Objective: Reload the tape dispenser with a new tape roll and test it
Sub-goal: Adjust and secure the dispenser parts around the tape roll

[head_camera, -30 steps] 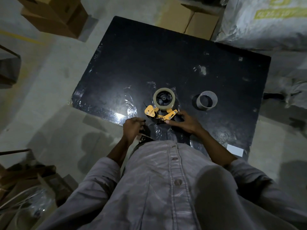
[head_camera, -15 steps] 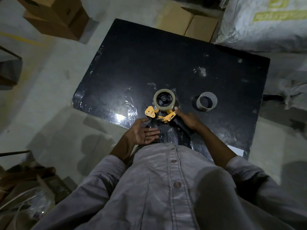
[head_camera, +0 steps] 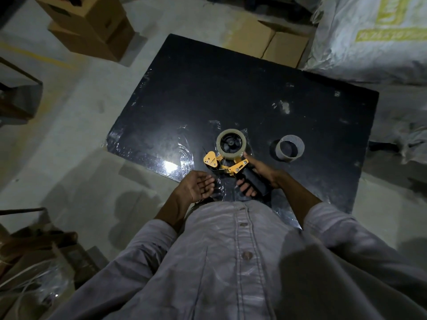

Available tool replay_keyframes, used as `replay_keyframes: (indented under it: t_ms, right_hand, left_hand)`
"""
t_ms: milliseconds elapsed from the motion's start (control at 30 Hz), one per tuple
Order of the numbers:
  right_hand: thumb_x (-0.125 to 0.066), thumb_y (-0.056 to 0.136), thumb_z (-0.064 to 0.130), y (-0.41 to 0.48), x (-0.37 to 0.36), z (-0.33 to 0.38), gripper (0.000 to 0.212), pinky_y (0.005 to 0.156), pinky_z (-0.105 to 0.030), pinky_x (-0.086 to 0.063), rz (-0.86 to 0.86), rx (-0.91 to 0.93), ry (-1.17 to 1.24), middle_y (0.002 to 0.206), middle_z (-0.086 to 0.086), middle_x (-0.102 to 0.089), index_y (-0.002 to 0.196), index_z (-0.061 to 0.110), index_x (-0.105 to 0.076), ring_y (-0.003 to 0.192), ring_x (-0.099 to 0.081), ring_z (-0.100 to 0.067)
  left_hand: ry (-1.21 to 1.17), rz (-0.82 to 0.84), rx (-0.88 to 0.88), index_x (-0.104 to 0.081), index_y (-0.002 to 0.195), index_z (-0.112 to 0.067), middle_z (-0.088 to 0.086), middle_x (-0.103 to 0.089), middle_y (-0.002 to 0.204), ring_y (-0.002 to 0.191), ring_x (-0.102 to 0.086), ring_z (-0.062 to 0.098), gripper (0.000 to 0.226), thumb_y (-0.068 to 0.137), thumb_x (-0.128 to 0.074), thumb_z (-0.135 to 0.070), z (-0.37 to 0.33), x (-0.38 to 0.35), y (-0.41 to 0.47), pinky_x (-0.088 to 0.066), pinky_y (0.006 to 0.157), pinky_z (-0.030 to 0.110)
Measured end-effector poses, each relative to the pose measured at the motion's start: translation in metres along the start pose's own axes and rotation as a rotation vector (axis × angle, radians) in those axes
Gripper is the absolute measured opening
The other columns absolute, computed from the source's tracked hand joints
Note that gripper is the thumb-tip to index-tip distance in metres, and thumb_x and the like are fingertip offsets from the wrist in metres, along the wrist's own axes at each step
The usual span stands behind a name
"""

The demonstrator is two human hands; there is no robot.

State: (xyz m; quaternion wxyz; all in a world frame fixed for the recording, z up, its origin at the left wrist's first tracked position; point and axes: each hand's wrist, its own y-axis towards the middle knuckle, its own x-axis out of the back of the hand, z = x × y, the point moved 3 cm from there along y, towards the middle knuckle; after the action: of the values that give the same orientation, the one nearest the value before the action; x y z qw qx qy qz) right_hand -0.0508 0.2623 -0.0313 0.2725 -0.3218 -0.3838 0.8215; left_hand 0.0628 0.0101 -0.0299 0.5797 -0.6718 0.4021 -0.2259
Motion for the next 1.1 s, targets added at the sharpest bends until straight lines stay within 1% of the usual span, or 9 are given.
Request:
replay_keyframes:
  t_ms: [100, 167, 200, 267, 367, 500, 600, 933, 1100]
  right_hand:
    - [-0.051, 0.099, 0.092, 0.001, -0.007, -0.005, 0.104, 0.064, -0.036, -0.062, 0.057, -0.023, 0.118, 0.115, -0.024, -0.07, 0.136, -0.003, -0.068, 0.082, -0.071, -0.031]
    - [-0.052, 0.102, 0.087, 0.003, -0.01, -0.013, 0.099, 0.055, -0.032, -0.057, 0.056, -0.041, 0.188, 0.112, -0.018, -0.073, 0.146, -0.001, -0.065, 0.075, -0.068, -0.025]
    - [-0.051, 0.102, 0.086, 0.004, -0.011, -0.019, 0.104, 0.053, -0.03, -0.052, 0.054, -0.057, 0.194, 0.1, -0.014, -0.073, 0.152, -0.004, -0.063, 0.068, -0.063, -0.021]
    - [-0.051, 0.099, 0.089, 0.007, -0.014, -0.029, 0.112, 0.052, -0.03, -0.042, 0.097, -0.083, 0.21, 0.075, -0.005, -0.056, 0.156, -0.007, -0.061, 0.06, -0.048, -0.017]
    - [-0.048, 0.101, 0.087, 0.01, -0.017, -0.037, 0.102, 0.052, -0.032, -0.034, 0.163, -0.069, 0.236, 0.064, 0.0, -0.044, 0.146, -0.002, -0.067, 0.052, -0.04, -0.016]
    - [-0.047, 0.103, 0.084, 0.003, -0.022, -0.038, 0.086, 0.05, -0.029, -0.033, 0.172, -0.05, 0.263, 0.061, 0.001, -0.044, 0.121, 0.004, -0.071, 0.048, -0.04, -0.014]
    - [-0.044, 0.105, 0.083, -0.003, -0.026, -0.036, 0.084, 0.048, -0.026, -0.034, 0.157, -0.044, 0.262, 0.059, 0.002, -0.044, 0.113, 0.004, -0.072, 0.045, -0.041, -0.013]
    - [-0.041, 0.103, 0.087, -0.029, -0.045, -0.029, 0.088, 0.053, -0.029, -0.031, 0.065, 0.028, 0.191, 0.059, -0.001, -0.037, 0.108, 0.003, -0.069, 0.045, -0.034, -0.016]
    - [-0.044, 0.101, 0.09, -0.029, -0.047, -0.023, 0.091, 0.049, -0.026, -0.033, 0.002, 0.077, 0.235, 0.061, -0.003, -0.037, 0.103, 0.004, -0.073, 0.045, -0.035, -0.016]
  left_hand:
    - [-0.039, -0.007, -0.026, -0.073, 0.101, -0.007, 0.006, -0.075, 0.088, 0.078, -0.068, 0.022, 0.013, 0.101, -0.064, -0.016, 0.003, -0.001, 0.005, -0.061, 0.055, 0.029]
    - [-0.059, -0.019, -0.051, -0.072, 0.099, -0.007, 0.006, -0.073, 0.086, 0.077, -0.067, 0.022, 0.012, 0.1, -0.064, -0.016, 0.005, -0.001, 0.006, -0.06, 0.055, 0.029]
    - [-0.064, -0.032, -0.069, -0.071, 0.097, -0.006, 0.006, -0.072, 0.085, 0.076, -0.066, 0.021, 0.012, 0.1, -0.064, -0.016, 0.005, -0.001, 0.007, -0.06, 0.057, 0.03]
    - [-0.061, -0.068, -0.118, -0.07, 0.093, -0.006, 0.005, -0.07, 0.083, 0.074, -0.064, 0.02, 0.013, 0.1, -0.063, -0.015, 0.006, -0.001, 0.008, -0.058, 0.06, 0.031]
    - [-0.058, -0.114, -0.171, -0.069, 0.09, -0.007, 0.004, -0.065, 0.08, 0.07, -0.06, 0.02, 0.015, 0.1, -0.06, -0.016, 0.011, -0.003, 0.009, -0.056, 0.057, 0.03]
    - [-0.057, -0.124, -0.201, -0.066, 0.084, -0.01, 0.003, -0.059, 0.074, 0.064, -0.055, 0.018, 0.018, 0.1, -0.058, -0.014, 0.019, -0.002, 0.009, -0.054, 0.052, 0.026]
    - [-0.054, -0.113, -0.219, -0.064, 0.081, -0.011, 0.003, -0.056, 0.073, 0.063, -0.053, 0.017, 0.019, 0.099, -0.057, -0.014, 0.02, -0.002, 0.008, -0.051, 0.051, 0.026]
    - [0.023, -0.054, -0.236, -0.063, 0.077, -0.014, 0.001, -0.056, 0.068, 0.06, -0.05, 0.018, 0.023, 0.1, -0.06, -0.014, 0.008, 0.004, -0.013, -0.047, 0.056, 0.028]
    - [0.047, -0.022, -0.251, -0.061, 0.076, -0.012, 0.002, -0.052, 0.066, 0.06, -0.044, 0.018, 0.025, 0.1, -0.056, -0.008, -0.016, 0.0, -0.018, -0.04, 0.059, 0.027]
